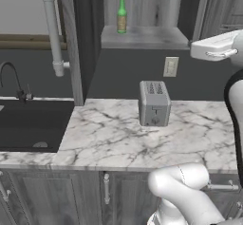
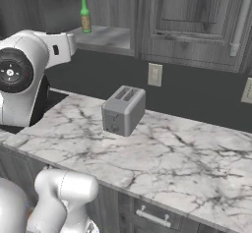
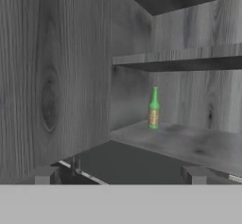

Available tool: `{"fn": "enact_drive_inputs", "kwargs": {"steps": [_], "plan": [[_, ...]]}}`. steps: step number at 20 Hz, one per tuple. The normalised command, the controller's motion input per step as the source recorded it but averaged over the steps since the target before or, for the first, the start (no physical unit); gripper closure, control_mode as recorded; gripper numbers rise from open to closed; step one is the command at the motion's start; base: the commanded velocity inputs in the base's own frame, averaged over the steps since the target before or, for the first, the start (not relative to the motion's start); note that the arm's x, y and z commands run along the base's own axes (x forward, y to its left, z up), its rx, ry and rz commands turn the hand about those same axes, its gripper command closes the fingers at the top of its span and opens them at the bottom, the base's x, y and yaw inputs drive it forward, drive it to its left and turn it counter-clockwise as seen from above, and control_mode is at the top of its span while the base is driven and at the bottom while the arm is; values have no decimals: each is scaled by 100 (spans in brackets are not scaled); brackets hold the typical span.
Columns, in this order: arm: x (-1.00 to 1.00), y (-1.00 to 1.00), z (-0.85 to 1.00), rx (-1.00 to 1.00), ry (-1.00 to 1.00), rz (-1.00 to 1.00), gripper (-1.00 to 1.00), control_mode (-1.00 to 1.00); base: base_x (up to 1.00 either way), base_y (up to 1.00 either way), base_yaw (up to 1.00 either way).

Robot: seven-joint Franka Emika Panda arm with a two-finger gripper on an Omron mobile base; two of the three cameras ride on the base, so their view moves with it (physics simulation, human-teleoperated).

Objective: Get the candle and the beer from the cabinet and move them to the dining counter.

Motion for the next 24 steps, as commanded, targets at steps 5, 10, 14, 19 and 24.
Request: {"fn": "enact_drive_inputs", "kwargs": {"steps": [5, 10, 14, 19, 24], "plan": [[31, 0, 9, 3, 0, 0, -100, -100, 0, 0, 0], [43, 0, 6, 4, 0, 0, -100, -100, 0, 0, 0], [42, -10, 2, 3, 0, 0, -100, -100, 0, 0, 0], [38, -13, 0, 2, 0, 0, -100, -100, 0, 0, 0], [39, -10, 0, 0, 0, 2, -100, -100, 0, 0, 0]]}}
